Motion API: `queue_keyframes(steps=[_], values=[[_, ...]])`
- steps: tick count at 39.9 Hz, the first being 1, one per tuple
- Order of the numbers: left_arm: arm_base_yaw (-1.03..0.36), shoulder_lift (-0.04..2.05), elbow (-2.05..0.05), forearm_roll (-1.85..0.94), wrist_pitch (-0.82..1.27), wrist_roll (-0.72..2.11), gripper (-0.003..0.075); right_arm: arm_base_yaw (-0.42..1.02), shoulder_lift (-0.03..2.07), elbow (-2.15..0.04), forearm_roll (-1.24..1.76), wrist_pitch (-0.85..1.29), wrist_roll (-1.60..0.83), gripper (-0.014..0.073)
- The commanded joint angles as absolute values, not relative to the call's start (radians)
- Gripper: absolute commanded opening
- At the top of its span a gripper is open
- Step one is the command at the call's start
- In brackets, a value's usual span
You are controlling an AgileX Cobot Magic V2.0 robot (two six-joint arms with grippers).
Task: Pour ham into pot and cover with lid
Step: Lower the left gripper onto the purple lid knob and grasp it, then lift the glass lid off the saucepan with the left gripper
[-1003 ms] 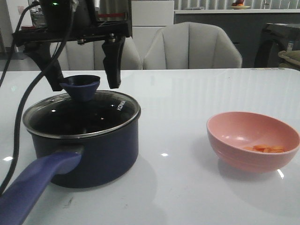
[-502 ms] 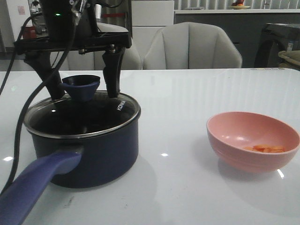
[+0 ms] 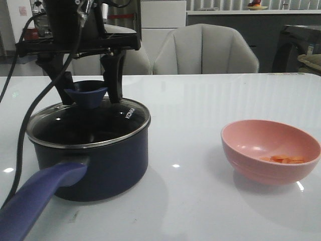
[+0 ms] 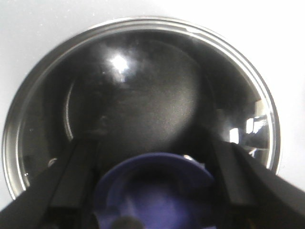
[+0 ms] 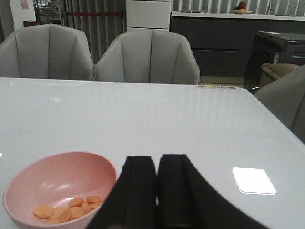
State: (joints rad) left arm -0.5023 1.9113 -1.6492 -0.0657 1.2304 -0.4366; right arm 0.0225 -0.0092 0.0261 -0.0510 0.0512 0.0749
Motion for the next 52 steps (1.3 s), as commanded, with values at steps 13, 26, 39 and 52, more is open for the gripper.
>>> queue_keyframes(steps=[13,26,39,52], values=[[-0.507,1.882,-1.667,-0.092,1.275,-0.437,0.0115,0.019,-0.03,0.037,-0.065,-0.031,0.072,0.0149],[-0.505,1.878,-1.755,-0.095,1.288,-0.431,0.0115,0.019,-0.03,0.037,-0.065,-0.031,0.072,0.0149],[-0.505,1.874,-1.784,-0.102,1.288,-0.405,0.0115,0.019,-0.03,0.037,-0.065,-0.031,0.072,0.0149],[-0.455,1.818,-1.782,-0.174,1.288,-0.292,0.0115,0.019,-0.03,0.037,-0.065,-0.031,0.072,0.0149]])
